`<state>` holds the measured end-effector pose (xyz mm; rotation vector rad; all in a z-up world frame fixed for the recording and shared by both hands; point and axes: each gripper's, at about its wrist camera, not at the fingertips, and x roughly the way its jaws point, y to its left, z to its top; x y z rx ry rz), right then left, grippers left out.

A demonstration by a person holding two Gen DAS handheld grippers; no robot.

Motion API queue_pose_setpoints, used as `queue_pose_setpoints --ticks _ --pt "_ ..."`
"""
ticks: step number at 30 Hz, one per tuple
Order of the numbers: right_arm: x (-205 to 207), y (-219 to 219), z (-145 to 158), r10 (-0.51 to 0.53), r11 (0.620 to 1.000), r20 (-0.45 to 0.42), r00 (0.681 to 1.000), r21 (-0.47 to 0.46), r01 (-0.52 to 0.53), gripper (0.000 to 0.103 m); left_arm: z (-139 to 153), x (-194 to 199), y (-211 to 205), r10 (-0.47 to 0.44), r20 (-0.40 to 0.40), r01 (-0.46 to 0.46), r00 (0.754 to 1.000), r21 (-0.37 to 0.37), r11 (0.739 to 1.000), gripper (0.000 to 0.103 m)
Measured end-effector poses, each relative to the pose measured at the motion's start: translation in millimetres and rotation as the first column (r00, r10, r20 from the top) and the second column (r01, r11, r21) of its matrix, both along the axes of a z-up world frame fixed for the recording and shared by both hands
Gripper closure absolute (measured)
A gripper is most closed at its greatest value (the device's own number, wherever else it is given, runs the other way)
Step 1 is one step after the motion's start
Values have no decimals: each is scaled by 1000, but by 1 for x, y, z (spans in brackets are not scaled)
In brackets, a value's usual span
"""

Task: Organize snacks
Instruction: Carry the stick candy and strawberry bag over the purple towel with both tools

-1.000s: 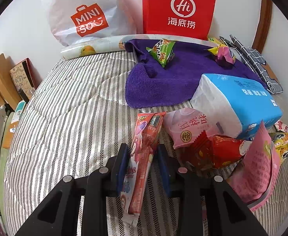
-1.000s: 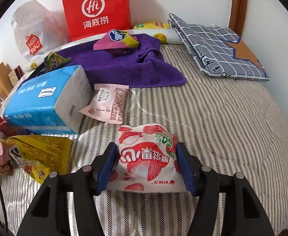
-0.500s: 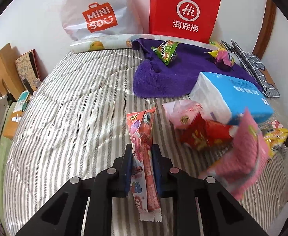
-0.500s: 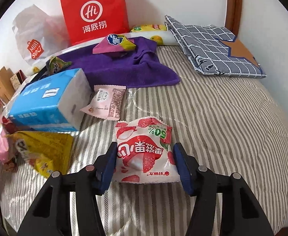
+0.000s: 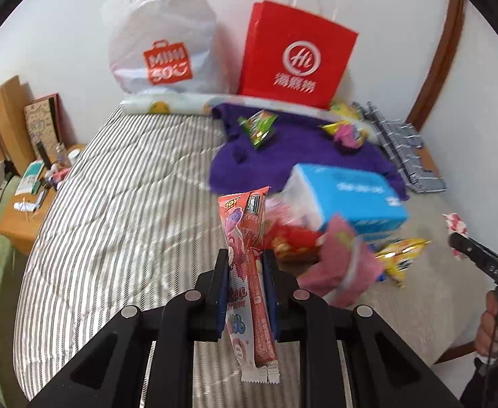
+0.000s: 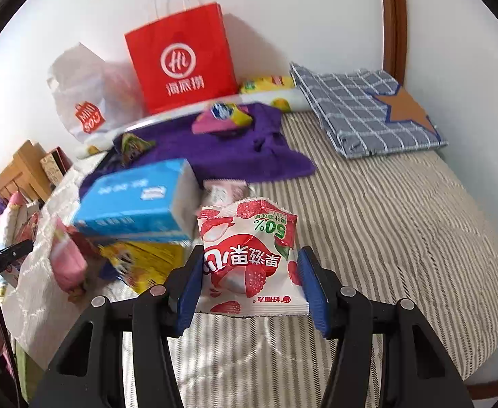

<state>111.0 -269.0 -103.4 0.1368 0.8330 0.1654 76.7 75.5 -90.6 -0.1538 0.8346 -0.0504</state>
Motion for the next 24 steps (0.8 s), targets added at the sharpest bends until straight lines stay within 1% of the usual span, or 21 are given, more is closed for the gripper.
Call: queue_pose_setpoints --ticks 2,6,9,12,18,21,24 --pt "1 5 8 9 1000 15 1000 4 -10 48 6 3 -5 -11 13 11 1000 -6 1000 85" --pt "12 18 26 27 1000 47 999 -1 -27 48 19 16 -11 -38 31 40 999 -43 998 85" --pt "25 25 36 38 999 67 997 12 -39 48 28 30 -15 -50 46 53 998 -59 997 85" --pt "44 30 41 39 999 69 997 24 -40 48 34 45 -19 -56 58 60 997 -67 996 85" --pt "85 40 49 50 999 80 996 17 -51 48 40 82 -22 -44 66 48 997 -54 997 85" --pt "104 44 54 51 999 94 994 10 -52 48 44 99 -26 -37 76 38 996 -16 999 85" --pt "125 46 57 47 999 101 994 16 -49 48 46 118 -25 -47 79 49 996 -25 998 85"
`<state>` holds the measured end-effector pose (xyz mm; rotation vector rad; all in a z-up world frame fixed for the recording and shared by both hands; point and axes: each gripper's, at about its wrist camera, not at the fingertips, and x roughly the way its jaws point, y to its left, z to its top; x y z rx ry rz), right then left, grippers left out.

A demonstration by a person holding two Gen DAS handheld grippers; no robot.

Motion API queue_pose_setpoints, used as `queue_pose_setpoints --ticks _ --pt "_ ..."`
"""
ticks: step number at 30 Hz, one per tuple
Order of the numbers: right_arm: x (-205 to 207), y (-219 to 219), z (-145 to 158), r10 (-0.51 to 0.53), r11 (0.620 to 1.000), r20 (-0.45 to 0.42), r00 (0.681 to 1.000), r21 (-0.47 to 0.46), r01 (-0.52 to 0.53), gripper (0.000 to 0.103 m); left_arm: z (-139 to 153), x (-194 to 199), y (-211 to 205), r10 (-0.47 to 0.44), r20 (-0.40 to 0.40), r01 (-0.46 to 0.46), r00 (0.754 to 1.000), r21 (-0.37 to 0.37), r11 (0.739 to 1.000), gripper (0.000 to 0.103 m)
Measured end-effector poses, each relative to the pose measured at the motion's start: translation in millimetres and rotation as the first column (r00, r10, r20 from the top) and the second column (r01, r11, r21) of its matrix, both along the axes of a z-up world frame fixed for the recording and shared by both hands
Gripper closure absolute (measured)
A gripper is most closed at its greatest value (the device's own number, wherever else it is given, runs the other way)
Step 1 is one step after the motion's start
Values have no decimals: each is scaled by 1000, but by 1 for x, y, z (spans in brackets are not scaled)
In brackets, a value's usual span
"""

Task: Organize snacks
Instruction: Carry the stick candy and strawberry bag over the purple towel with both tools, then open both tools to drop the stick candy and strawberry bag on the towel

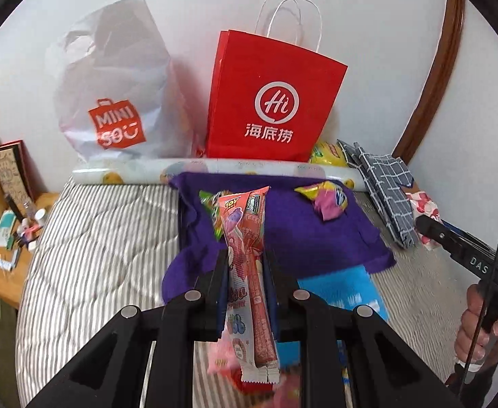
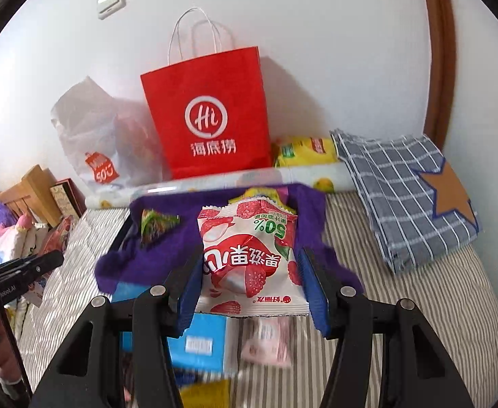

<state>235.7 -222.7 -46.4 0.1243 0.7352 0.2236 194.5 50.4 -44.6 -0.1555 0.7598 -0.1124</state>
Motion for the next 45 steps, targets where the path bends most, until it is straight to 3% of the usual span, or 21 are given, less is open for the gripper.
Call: queue_pose_setpoints --ticks 10,15,22,45 --pt "63 9 -7 -4 999 -12 1000 35 4 48 -10 69 4 -25 -1 25 1000 -53 998 85" --pt "85 7 -28 5 998 -12 1000 62 -4 48 -25 91 9 -11 -4 11 1000 -86 996 85" --pt "103 5 -81 1 1000 -148 989 21 2 48 -58 100 15 14 -45 -19 999 -101 995 85" --pt "108 13 -99 -2 998 -185 983 -60 -9 47 -81 106 27 61 -88 -77 994 -192 978 84"
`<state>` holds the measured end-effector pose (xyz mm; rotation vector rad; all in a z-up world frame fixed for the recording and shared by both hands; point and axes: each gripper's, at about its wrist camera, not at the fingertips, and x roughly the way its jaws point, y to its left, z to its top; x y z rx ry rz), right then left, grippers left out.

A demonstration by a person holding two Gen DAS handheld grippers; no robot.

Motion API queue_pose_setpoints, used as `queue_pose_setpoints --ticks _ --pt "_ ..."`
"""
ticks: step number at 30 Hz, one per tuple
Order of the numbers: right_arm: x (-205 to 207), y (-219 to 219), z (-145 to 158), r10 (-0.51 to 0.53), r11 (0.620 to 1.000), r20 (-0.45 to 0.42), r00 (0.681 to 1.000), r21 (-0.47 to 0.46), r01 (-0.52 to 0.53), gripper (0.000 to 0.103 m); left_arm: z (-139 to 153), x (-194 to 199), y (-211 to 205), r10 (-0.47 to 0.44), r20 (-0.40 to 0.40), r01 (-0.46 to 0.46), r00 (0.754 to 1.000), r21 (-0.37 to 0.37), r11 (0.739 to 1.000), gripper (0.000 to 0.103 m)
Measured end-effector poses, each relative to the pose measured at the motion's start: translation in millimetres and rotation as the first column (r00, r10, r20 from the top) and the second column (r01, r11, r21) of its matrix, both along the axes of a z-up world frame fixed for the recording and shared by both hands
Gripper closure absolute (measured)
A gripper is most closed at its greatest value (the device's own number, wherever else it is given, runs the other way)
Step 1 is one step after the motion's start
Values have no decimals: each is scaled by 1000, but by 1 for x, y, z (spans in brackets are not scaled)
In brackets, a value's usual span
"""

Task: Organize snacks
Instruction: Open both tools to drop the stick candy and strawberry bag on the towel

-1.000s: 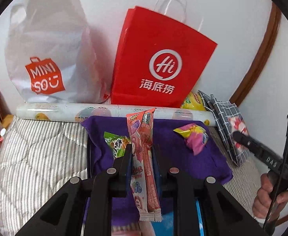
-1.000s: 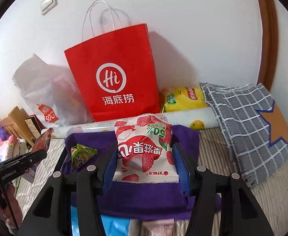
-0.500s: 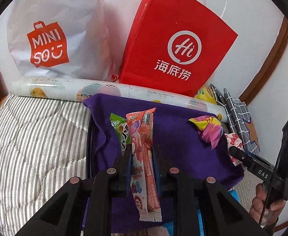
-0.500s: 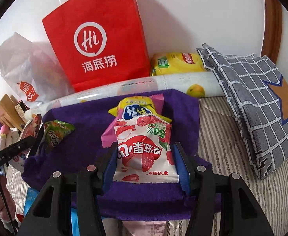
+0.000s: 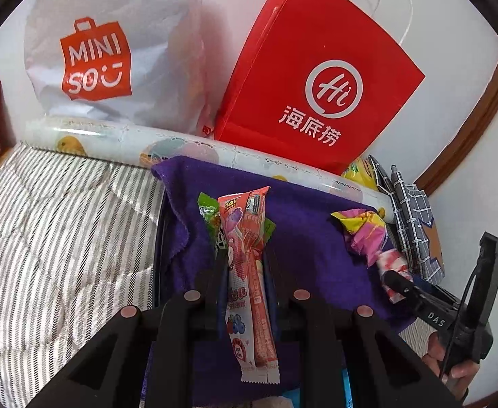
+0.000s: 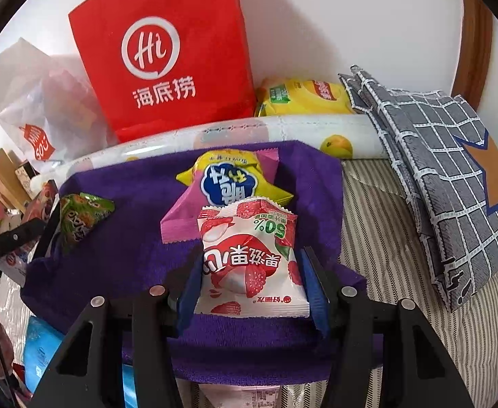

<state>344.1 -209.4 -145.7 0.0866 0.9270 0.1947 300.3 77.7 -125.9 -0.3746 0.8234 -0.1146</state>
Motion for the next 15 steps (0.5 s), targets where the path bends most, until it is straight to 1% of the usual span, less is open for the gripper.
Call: queue_pose_setpoints --ticks 3,5,9,12,15 --pt "1 4 -1 18 1000 -7 1000 -11 -18 47 -2 0 0 3 -8 -3 1000 -5 1000 84" --pt "0 5 1 18 1000 3 1000 -21 -18 45 -3 -1 2 12 -10 -12 1000 -8 1000 84" --pt "-5 4 8 23 1000 38 999 -4 -23 39 -5 -1 3 18 -26 -19 999 -9 1000 84" --pt "-7 4 12 25 1000 59 998 3 -25 39 -7 0 2 18 -36 -18 999 -7 1000 84" --pt "-8 4 13 20 1000 61 998 11 -21 38 -8 1 2 20 -44 -20 999 -7 1000 84"
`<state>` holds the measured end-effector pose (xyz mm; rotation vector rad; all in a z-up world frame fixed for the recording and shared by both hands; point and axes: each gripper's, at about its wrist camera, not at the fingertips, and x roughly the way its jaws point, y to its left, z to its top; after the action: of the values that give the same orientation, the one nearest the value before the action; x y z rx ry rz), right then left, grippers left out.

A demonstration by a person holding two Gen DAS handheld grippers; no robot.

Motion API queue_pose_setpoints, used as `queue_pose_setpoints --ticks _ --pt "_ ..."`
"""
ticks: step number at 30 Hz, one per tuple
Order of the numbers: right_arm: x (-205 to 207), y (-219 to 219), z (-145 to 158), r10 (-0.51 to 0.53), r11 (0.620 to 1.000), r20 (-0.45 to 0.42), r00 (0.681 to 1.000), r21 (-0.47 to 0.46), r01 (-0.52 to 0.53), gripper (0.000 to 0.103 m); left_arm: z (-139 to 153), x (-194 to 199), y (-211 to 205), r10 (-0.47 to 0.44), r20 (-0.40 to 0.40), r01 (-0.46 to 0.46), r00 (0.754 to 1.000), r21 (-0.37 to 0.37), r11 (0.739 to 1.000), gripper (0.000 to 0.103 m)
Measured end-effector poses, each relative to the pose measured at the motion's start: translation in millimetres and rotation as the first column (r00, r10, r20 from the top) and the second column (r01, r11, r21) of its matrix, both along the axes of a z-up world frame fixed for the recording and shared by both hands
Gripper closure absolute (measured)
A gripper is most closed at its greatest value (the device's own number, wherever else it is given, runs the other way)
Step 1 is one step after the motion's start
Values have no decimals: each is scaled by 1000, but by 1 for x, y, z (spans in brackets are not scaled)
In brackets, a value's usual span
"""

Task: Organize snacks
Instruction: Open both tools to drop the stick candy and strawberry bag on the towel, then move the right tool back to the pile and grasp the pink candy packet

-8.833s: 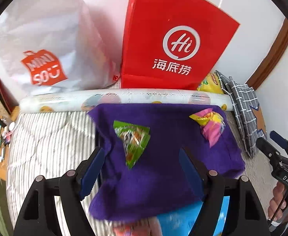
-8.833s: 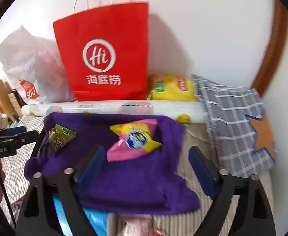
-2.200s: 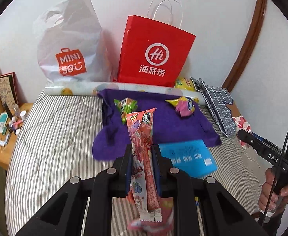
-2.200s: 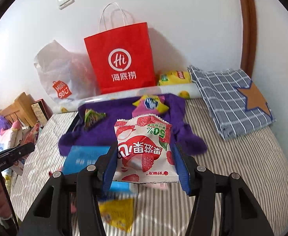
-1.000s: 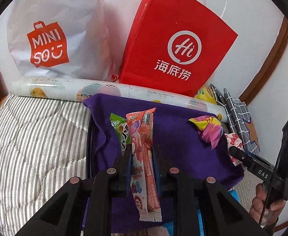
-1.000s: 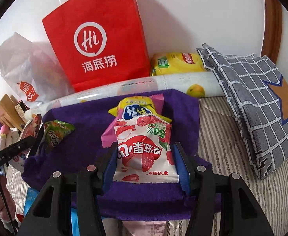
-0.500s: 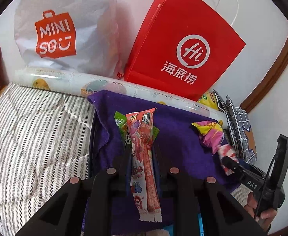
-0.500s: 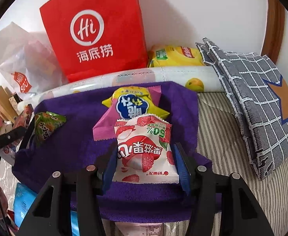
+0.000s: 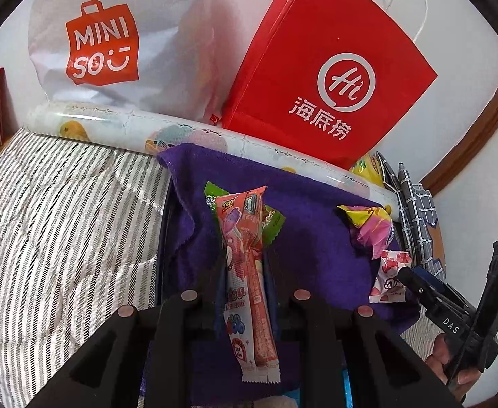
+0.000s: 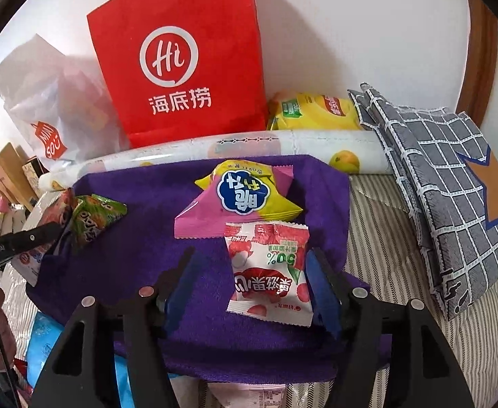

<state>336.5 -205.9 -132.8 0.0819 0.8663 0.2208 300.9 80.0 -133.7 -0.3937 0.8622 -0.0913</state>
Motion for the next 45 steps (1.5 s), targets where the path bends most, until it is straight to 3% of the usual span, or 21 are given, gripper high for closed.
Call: queue_pose_setpoints --ticks 3,6,9,10,16,22,28,34,38,45 --pt "1 0 0 -1 1000 -9 1000 11 2 38 0 0 0 0 -2 0 1000 0 1000 83" --pt "1 -1 0 -3 1000 -21 1000 28 4 38 0 0 -4 -16 -10 17 1000 19 1000 76" --pt "1 -1 0 -13 999 -31 999 30 14 36 3 0 -9 -20 -11 20 1000 58 998 52" --pt "1 -1 0 -18 999 -33 999 27 19 33 4 -1 -9 -17 -2 17 1000 65 998 49" --pt "-4 -1 8 -41 999 7 999 6 41 33 17 -10 -11 -14 48 10 999 82 997 49" --pt "-21 -6 29 -48 997 77 996 57 44 33 27 -17 -12 -15 81 9 997 77 997 49" --pt "-56 -19 28 -50 998 28 998 41 49 35 35 -23 -10 -21 92 18 996 42 999 49" --pt "-88 -24 -6 -19 1000 -76 997 21 20 44 45 -30 -13 -26 108 20 994 55 998 49" --pt "-95 -24 -21 17 999 -122 992 52 -11 48 54 -38 -17 -37 111 26 993 96 995 49" --pt "-85 -20 -41 65 996 -189 980 75 -52 50 55 -75 -6 -45 100 35 994 102 994 49"
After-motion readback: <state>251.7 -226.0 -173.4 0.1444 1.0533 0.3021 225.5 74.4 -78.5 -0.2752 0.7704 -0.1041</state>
